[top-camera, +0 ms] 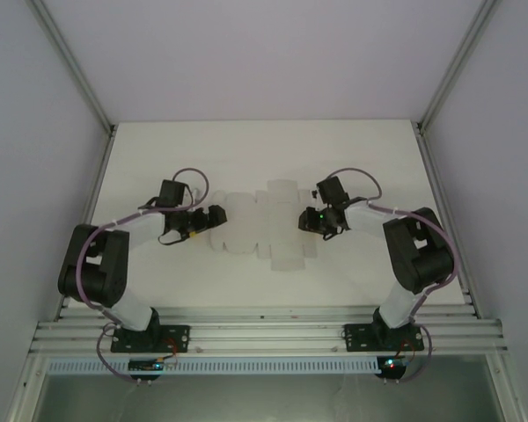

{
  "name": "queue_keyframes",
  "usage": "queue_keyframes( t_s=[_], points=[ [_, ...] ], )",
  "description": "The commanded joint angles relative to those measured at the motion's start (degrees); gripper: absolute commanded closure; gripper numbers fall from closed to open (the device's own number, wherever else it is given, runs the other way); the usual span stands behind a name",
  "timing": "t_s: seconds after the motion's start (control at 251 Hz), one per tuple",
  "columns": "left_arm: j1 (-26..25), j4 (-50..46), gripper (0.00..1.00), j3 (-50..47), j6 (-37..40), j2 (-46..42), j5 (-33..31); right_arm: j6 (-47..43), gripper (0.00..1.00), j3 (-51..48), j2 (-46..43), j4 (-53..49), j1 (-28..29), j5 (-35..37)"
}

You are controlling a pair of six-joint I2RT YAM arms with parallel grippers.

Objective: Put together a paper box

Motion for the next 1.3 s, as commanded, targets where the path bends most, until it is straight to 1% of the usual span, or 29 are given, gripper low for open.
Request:
queue_keyframes(
  t_s=[0.0,0.184,0.247,0.311,0.343,0.387,0.471,0.547,0.639,0.738,0.838,0.882,0.938,0.998,1.034,1.094,1.146,1.185,1.297],
  points=[
    [-0.87,4.99,0.04,0.79,0.70,1.72,7.93,1.69,0.67,-3.48,1.24,0.43,-0.42,-0.06],
    [-2.59,11.18,0.13,0.07,-0.29,2.60,13.28,2.22,0.68,-5.40,1.51,1.81,-0.60,-0.12],
    [-3.31,11.85,0.15,0.40,-0.29,3.14,13.49,2.60,0.68,-6.12,1.40,2.71,-0.77,-0.25],
    [-3.59,12.45,0.24,0.59,-0.53,3.88,13.43,2.65,0.68,-6.56,1.06,3.44,-0.74,-0.53],
    [-3.60,13.04,0.31,0.54,-0.81,4.30,13.55,2.48,0.68,-6.70,0.94,3.73,-0.72,-0.85],
    [-3.60,13.82,0.48,0.66,-1.11,4.69,13.64,2.28,0.68,-7.09,0.64,4.33,-0.84,-1.57],
    [-3.60,14.95,0.75,0.70,-0.99,4.25,13.89,1.95,0.68,-7.99,-1.00,5.81,-1.43,-2.66],
    [-3.60,15.11,1.00,0.71,-0.05,2.54,13.60,1.55,0.64,-8.80,-4.43,6.54,-2.82,-4.20],
    [-3.59,16.06,1.00,0.21,1.57,-0.77,14.52,0.71,0.53,-9.83,-10.62,7.14,-4.90,-6.22],
    [-3.61,19.01,1.00,-0.87,2.43,-5.35,18.69,-0.64,0.36,-10.79,-18.96,6.40,-7.37,-9.08],
    [-3.76,23.90,1.00,-2.68,1.87,-10.96,23.46,-2.29,0.19,-12.19,-27.46,5.83,-10.99,-14.66],
    [-3.93,25.62,1.00,-3.26,1.57,-13.62,25.24,-2.79,0.14,-12.95,-31.04,6.06,-12.83,-17.91],
    [-4.36,26.59,1.00,-3.50,1.84,-17.25,26.49,-2.79,0.12,-13.92,-34.82,6.88,-15.35,-21.25],
    [-4.90,26.56,1.00,-3.66,2.48,-21.13,27.07,-2.59,0.10,-15.21,-38.27,8.05,-17.50,-22.80],
    [-5.16,26.47,1.00,-3.74,2.93,-23.51,27.54,-2.56,0.09,-16.02,-39.85,9.33,-18.59,-23.91],
    [-5.47,27.28,1.00,-4.27,2.67,-27.52,27.70,-2.98,0.08,-17.11,-41.80,11.49,-20.44,-27.71],
    [-5.64,29.12,1.00,-5.07,1.02,-30.64,27.31,-3.13,0.08,-17.88,-42.92,13.56,-21.78,-30.85],
    [-5.68,30.74,1.00,-5.81,-1.22,-32.87,25.75,-2.75,0.07,-18.47,-43.45,15.79,-22.33,-32.90],
    [-6.06,32.68,1.00,-6.39,-5.56,-36.93,24.81,2.03,0.07,-20.42,-43.45,25.51,-23.53,-39.51]
  ],
)
